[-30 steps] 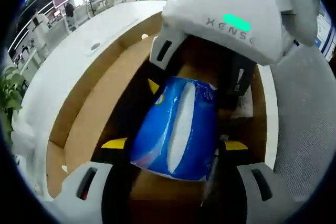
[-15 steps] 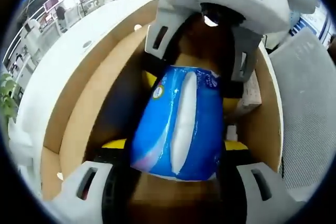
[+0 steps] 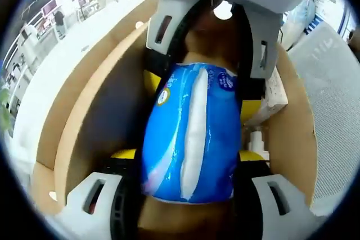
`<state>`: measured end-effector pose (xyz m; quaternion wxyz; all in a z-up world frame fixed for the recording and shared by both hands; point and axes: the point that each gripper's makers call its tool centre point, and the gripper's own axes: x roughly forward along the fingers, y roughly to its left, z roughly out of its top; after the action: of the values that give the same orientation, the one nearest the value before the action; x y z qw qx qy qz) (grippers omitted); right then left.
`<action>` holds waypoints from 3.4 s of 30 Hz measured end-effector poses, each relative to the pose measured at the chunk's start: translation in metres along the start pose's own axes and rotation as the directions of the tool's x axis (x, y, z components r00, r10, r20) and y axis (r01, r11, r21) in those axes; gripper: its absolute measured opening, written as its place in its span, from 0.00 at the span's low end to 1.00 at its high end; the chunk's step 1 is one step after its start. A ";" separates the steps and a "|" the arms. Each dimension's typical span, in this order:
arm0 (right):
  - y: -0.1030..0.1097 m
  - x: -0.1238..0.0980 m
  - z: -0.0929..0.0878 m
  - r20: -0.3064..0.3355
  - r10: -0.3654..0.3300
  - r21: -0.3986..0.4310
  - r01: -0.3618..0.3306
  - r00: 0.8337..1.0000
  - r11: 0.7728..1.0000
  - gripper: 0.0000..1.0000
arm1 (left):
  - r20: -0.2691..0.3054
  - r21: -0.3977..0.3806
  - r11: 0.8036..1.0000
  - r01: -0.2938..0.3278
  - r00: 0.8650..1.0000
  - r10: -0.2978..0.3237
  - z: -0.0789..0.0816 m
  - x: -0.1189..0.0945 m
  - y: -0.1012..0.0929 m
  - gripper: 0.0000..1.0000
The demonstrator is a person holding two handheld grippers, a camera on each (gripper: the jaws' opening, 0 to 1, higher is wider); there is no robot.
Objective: Operate the shoe box by opening the lid, removing the specified soft item, and placing it in the target area until the item is outside and the box remains undamaged.
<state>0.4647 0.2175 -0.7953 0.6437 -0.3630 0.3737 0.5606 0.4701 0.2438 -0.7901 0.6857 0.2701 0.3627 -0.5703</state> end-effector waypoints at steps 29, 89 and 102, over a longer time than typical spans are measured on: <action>0.013 -0.032 0.023 0.053 -0.085 -0.098 0.090 0.995 0.991 0.41 | 0.016 0.089 0.994 -0.068 0.998 0.067 0.016 -0.033 -0.016 0.44; 0.048 -0.157 -0.005 0.047 -0.318 -0.015 0.319 0.947 0.948 0.41 | 0.081 0.359 0.929 -0.086 0.995 0.060 0.131 -0.069 -0.081 0.43; 0.055 -0.180 -0.044 0.015 -0.348 0.022 0.348 0.937 0.937 0.41 | 0.095 0.392 0.918 -0.062 0.995 0.026 0.162 -0.047 -0.099 0.44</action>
<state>0.3902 0.1035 -0.6578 0.7396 -0.4118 0.3030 0.4377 0.3999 0.1242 -0.6522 0.6453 0.3853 0.2037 -0.6274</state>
